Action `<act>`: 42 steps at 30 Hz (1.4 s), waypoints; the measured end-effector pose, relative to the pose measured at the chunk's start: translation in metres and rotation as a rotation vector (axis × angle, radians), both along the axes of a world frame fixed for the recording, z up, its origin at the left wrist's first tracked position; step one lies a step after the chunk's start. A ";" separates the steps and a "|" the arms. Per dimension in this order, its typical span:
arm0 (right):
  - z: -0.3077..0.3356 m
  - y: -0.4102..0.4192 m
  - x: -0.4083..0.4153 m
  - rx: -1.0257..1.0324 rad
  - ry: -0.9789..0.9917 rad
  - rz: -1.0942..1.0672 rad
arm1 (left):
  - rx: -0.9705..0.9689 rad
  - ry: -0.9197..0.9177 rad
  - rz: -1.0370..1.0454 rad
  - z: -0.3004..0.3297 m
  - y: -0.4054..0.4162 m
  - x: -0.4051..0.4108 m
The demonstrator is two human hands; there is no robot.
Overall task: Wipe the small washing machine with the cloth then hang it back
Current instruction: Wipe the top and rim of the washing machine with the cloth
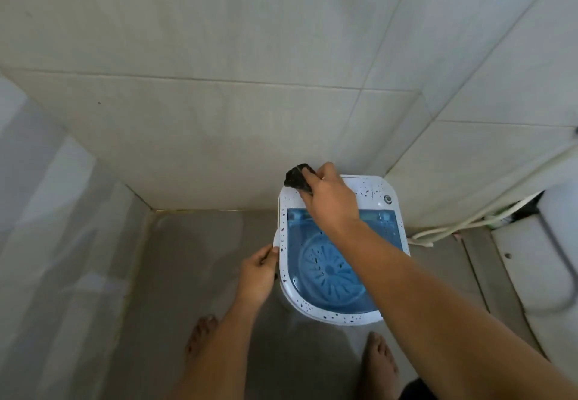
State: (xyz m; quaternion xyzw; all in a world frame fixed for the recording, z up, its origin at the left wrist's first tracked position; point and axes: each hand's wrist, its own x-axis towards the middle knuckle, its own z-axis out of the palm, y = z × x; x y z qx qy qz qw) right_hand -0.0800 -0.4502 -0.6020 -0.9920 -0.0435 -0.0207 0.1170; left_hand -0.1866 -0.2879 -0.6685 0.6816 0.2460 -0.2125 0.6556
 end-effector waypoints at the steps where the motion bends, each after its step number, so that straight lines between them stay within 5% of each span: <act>1: 0.000 -0.001 -0.008 -0.022 -0.002 0.058 | -0.007 -0.008 -0.002 -0.002 0.001 -0.001; 5: 0.003 -0.005 -0.032 -0.133 0.036 0.309 | 0.015 -0.045 -0.025 -0.002 0.002 -0.001; 14: 0.013 0.005 0.041 -0.162 0.095 0.001 | 0.015 -0.030 -0.040 -0.004 0.003 -0.001; 19: -0.006 0.012 0.004 -0.245 -0.075 0.077 | -0.013 -0.052 -0.034 -0.003 0.002 0.000; 25: 0.003 0.011 -0.023 -0.232 -0.004 0.335 | -0.003 -0.040 -0.051 -0.004 0.004 0.001; 32: 0.037 0.016 0.047 -0.141 0.033 0.123 | -0.027 -0.019 -0.053 0.000 0.004 0.001; 42: 0.004 0.022 -0.007 -0.235 -0.015 0.297 | 0.013 -0.062 -0.093 0.005 0.007 0.001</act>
